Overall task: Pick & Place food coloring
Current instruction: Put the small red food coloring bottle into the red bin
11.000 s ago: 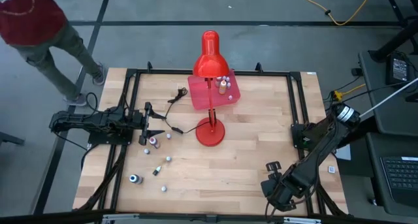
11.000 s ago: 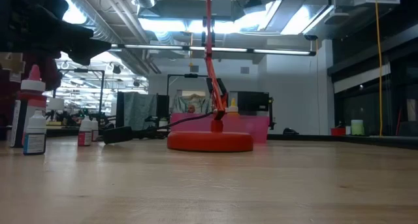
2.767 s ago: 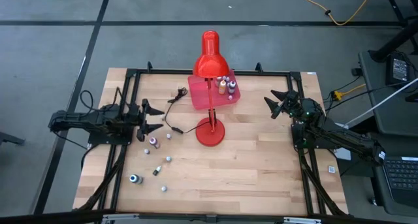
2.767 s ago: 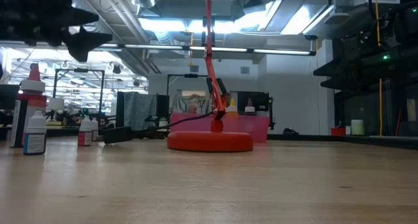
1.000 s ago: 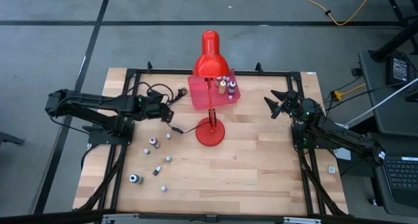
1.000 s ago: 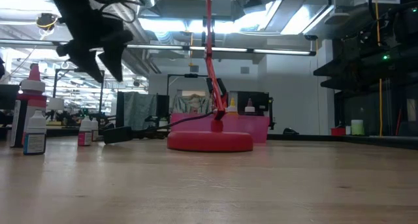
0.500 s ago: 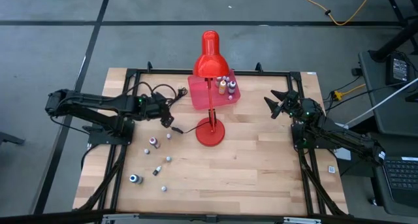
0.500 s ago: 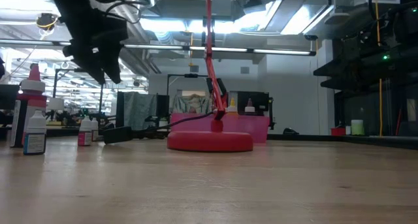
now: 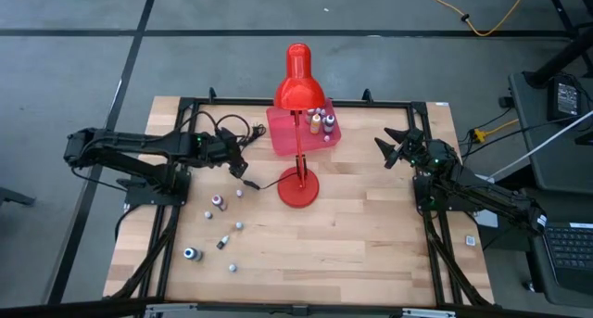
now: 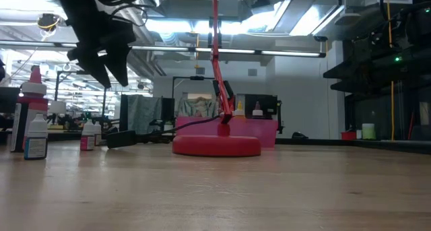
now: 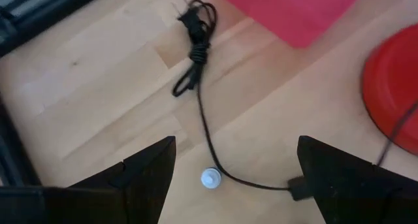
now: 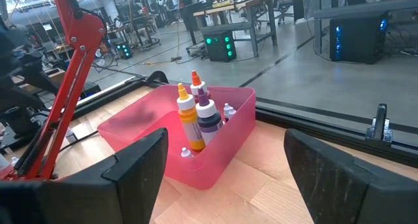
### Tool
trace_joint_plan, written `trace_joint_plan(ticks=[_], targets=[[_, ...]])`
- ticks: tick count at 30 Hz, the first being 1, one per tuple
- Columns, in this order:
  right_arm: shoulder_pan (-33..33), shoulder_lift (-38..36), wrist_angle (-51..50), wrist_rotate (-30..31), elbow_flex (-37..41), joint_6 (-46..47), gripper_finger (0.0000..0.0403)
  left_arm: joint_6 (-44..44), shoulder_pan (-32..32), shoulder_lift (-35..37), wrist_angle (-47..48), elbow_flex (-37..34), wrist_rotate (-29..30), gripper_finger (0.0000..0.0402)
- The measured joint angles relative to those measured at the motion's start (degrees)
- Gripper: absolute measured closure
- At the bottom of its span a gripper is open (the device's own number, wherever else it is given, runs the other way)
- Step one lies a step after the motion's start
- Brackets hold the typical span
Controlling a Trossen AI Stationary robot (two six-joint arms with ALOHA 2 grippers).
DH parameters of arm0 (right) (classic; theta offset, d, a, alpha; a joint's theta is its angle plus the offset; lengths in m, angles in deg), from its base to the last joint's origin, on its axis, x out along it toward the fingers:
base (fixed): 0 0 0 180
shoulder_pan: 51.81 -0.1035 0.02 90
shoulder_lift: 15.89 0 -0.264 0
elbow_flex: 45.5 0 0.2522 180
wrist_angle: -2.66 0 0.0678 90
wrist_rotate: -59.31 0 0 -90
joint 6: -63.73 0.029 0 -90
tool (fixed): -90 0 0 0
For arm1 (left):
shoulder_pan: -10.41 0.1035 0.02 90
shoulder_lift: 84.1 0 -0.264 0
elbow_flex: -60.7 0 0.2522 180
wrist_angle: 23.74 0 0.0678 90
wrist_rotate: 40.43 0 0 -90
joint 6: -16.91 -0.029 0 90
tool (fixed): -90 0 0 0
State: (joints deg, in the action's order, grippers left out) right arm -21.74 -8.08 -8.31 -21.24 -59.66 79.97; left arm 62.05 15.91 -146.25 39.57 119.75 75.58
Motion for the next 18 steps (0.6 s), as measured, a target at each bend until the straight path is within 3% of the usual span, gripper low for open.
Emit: trace_joint_plan(ticks=[7,18], targets=[[0.01,0.0,0.01,0.0,0.0,-0.06,0.0097,1.07,0.3,0.0,-1.97,0.0,-2.91,0.0089],[0.01,0.0,0.0,0.0,0.0,-0.07,0.0097,6.63,0.31,0.0,-3.53,0.0,-2.56,0.0091]])
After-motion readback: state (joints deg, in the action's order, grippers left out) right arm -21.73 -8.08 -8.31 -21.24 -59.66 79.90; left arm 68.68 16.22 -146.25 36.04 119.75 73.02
